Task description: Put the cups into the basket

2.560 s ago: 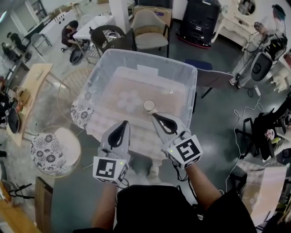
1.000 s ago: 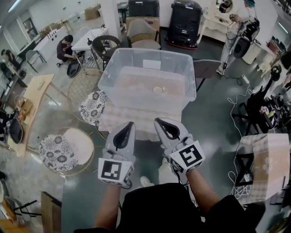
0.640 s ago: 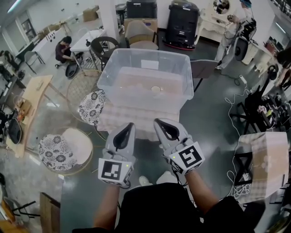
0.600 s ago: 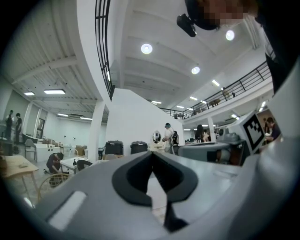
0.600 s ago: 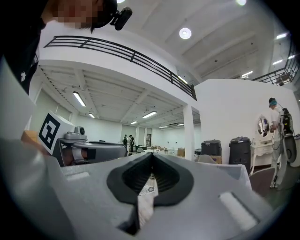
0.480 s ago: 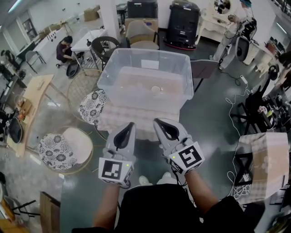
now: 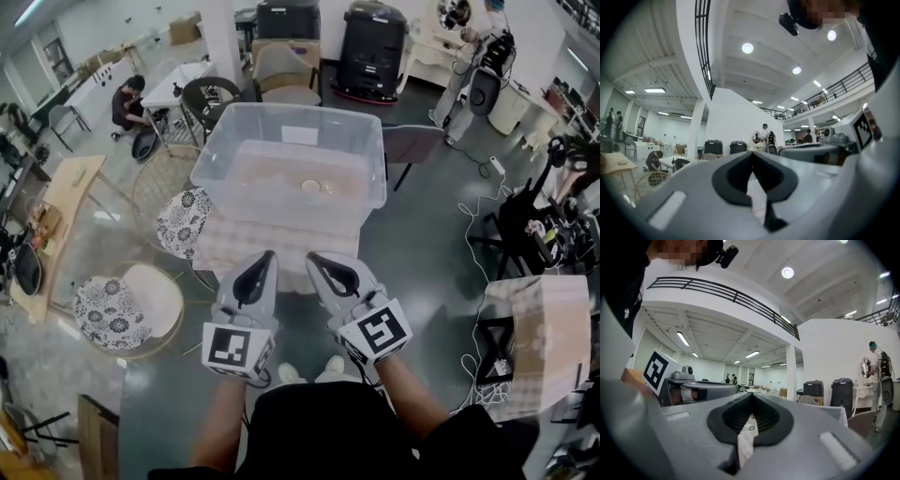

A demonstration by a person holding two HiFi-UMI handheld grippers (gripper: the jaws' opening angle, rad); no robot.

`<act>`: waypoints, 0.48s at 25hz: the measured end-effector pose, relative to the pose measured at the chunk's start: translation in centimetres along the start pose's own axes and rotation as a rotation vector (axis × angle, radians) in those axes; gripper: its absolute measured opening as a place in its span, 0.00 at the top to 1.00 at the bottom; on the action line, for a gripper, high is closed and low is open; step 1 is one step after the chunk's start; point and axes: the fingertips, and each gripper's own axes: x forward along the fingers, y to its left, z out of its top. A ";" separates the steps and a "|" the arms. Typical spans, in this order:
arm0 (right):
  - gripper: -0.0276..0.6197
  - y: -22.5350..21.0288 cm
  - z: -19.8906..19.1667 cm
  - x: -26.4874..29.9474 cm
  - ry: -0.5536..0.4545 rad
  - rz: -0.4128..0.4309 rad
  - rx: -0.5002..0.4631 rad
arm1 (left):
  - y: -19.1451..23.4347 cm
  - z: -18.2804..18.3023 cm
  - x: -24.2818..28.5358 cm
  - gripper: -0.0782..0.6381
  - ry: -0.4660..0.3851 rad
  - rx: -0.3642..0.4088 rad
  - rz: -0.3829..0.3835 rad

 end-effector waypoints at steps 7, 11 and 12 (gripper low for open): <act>0.95 -0.4 0.0 -0.4 -0.005 0.009 -0.003 | -0.9 -0.4 0.2 0.88 0.013 0.006 0.002; 0.95 -0.6 0.1 -0.2 -0.009 0.008 0.005 | -0.6 -0.5 0.2 0.88 0.019 0.024 0.008; 0.95 -0.6 0.1 -0.1 -0.009 0.009 0.005 | -0.3 -0.4 0.2 0.88 0.016 0.021 0.015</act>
